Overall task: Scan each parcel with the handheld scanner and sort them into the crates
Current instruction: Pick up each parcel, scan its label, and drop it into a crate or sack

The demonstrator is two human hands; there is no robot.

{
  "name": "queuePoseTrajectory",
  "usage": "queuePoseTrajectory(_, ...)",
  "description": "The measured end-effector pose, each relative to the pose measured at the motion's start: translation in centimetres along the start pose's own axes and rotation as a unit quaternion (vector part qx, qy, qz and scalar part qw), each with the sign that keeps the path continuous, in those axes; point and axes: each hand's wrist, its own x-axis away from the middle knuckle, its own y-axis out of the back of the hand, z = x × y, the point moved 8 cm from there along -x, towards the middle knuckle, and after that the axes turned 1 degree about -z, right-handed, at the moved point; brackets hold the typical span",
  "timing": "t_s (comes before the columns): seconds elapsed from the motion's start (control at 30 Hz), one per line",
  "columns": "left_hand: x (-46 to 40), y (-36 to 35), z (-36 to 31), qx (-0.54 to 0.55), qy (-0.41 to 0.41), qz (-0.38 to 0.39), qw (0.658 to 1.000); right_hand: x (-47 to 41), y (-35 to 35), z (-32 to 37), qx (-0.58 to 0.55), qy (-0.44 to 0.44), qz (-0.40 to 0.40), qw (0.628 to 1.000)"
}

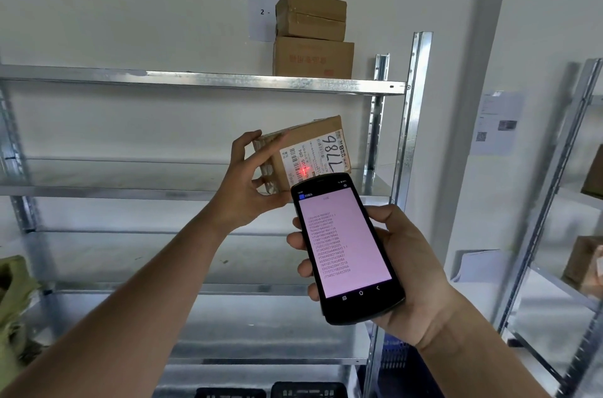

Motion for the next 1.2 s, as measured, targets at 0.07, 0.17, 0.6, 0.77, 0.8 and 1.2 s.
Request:
queuePoseTrajectory(0.07, 0.1, -0.1, 0.0, -0.005, -0.001, 0.005, 1.000, 0.0, 0.0, 0.0, 0.003, -0.003, 0.003, 1.000)
queuePoseTrajectory(0.17, 0.2, -0.1, 0.1, -0.013, 0.001, 0.011, 1.000, -0.1, 0.2, -0.2, 0.002, -0.008, 0.003, 1.000)
queuePoseTrajectory(0.6, 1.1, -0.8, -0.2, -0.050, 0.003, 0.025, 0.998, -0.1, 0.7, -0.2, 0.001, -0.022, 0.021, 1.000)
queuePoseTrajectory(0.77, 0.9, -0.1, 0.5, -0.048, 0.011, -0.001, 0.999, -0.1, 1.2, -0.9, -0.004, -0.030, 0.024, 0.999)
queuePoseTrajectory(0.8, 0.8, 0.0, 0.6, -0.050, 0.012, -0.002, 0.999, -0.1, 1.3, -0.9, -0.007, -0.031, 0.027, 0.999)
queuePoseTrajectory(1.2, 1.0, -0.1, 1.7, -0.017, 0.034, -0.034, 0.999, -0.3, 1.5, -0.9, 0.000, -0.044, 0.042, 0.998)
